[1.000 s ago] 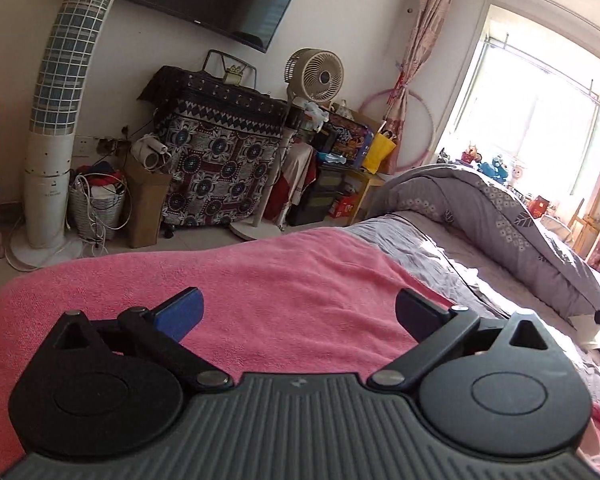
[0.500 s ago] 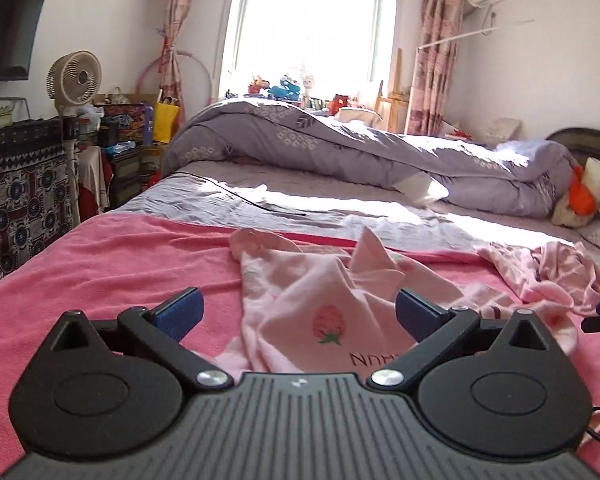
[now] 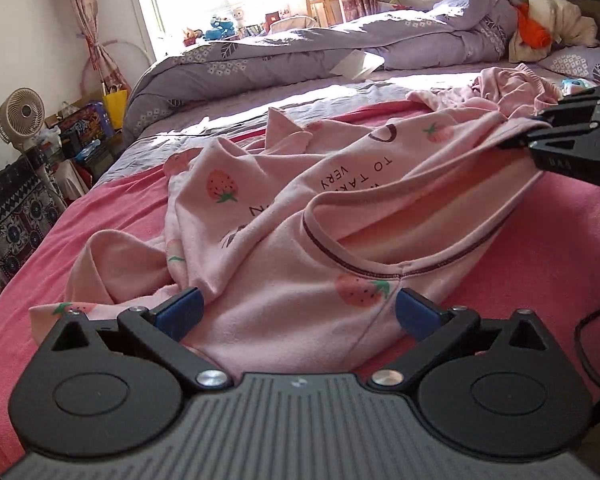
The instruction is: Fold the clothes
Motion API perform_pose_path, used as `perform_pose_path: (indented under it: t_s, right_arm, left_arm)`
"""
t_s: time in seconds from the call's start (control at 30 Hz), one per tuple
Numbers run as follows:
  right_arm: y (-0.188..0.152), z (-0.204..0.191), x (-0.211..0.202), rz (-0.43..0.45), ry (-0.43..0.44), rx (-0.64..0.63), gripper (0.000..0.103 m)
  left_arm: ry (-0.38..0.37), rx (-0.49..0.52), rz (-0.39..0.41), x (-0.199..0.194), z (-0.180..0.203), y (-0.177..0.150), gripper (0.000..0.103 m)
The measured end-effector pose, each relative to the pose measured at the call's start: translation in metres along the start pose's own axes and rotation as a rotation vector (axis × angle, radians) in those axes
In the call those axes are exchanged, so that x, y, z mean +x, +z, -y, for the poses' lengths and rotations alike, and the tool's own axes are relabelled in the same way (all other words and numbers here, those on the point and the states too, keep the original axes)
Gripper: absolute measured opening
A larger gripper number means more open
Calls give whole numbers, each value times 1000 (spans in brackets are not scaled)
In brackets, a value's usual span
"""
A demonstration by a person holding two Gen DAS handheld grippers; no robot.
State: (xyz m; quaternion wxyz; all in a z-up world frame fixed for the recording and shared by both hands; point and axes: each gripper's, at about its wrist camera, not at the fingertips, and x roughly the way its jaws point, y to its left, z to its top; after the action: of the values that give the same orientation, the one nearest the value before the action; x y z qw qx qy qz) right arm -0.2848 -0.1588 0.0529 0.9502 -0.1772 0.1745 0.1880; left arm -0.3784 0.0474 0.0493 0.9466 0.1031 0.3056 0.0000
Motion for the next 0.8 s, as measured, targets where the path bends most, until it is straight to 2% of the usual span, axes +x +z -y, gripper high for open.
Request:
perform_pose_path:
  t_s: [0.13, 0.2, 0.27, 0.33, 0.37, 0.4, 0.47, 0.53, 0.63, 0.7, 0.8]
  right_arm:
    - [6, 25, -47, 102, -82, 27, 10]
    - [2, 30, -61, 109, -83, 28, 10]
    - [-6, 30, -61, 79, -72, 37, 10]
    - [-16, 29, -57, 43, -59, 54, 10]
    - [-22, 28, -55, 24, -51, 69, 10]
    - [-26, 27, -54, 11, -44, 85, 10]
    - [-31, 25, -56, 8, -37, 109, 10]
    - [-32, 24, -60, 21, -37, 117, 10]
    - [-33, 24, -67, 49, -51, 126, 10]
    - [-34, 24, -73, 64, -57, 149, 10]
    - [-40, 23, -83, 73, -37, 172, 11]
  left_arm:
    - [-117, -50, 31, -13, 9, 4, 103]
    - [-185, -113, 44, -16, 13, 7, 103]
    - [-235, -200, 53, -13, 17, 10, 103]
    - [-161, -265, 31, 1, 22, 14, 103]
    - [-91, -261, 4, 11, 27, 15, 103]
    - [-8, -238, -30, 22, 32, 16, 103]
    - [111, -142, -70, 37, 48, 12, 103]
    - [159, -85, -25, 32, 60, 5, 103]
    - [210, -75, -19, 17, 53, -1, 103]
    - [280, -68, -27, 10, 44, -6, 103]
    - [267, -107, -43, -6, 22, -13, 103]
